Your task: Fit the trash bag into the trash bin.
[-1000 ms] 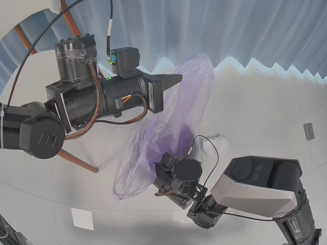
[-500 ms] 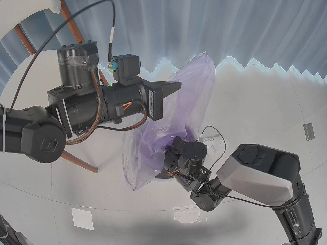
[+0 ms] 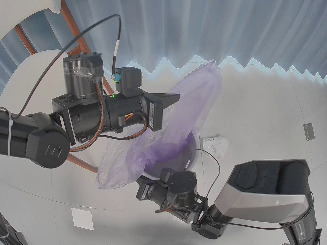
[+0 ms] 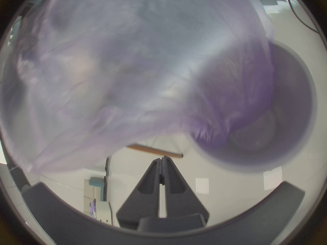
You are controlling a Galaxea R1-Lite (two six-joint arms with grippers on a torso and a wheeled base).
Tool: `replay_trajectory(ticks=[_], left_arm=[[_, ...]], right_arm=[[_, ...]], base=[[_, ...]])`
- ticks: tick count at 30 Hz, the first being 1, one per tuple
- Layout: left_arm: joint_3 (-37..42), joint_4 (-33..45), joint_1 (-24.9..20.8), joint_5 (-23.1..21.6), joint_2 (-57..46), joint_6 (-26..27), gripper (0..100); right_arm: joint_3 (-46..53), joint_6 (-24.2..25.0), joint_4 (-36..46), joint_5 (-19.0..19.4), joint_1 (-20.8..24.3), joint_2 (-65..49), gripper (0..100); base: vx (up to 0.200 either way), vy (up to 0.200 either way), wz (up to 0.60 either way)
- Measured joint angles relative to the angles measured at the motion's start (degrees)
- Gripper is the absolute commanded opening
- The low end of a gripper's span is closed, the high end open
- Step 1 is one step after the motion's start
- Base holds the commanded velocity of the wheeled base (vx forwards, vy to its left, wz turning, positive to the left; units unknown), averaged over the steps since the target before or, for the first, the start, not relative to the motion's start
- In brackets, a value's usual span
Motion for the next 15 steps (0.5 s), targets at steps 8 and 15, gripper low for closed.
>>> replay_trajectory(ticks=[8, 15], left_arm=[[0.2, -0.1, 0.3, 0.1, 1.1, 0.0, 0], [0.5, 0.0, 0.4, 0.5, 1.8, 0.1, 0]], right_arm=[[19.5, 2.0, -1.1, 0.1, 1.6, -9.9, 0], [35.7, 2.5, -1.8, 0.4, -2.3, -22.1, 0]], base=[[0.0, 0.0, 0.0], [0.0, 0.0, 0.0]])
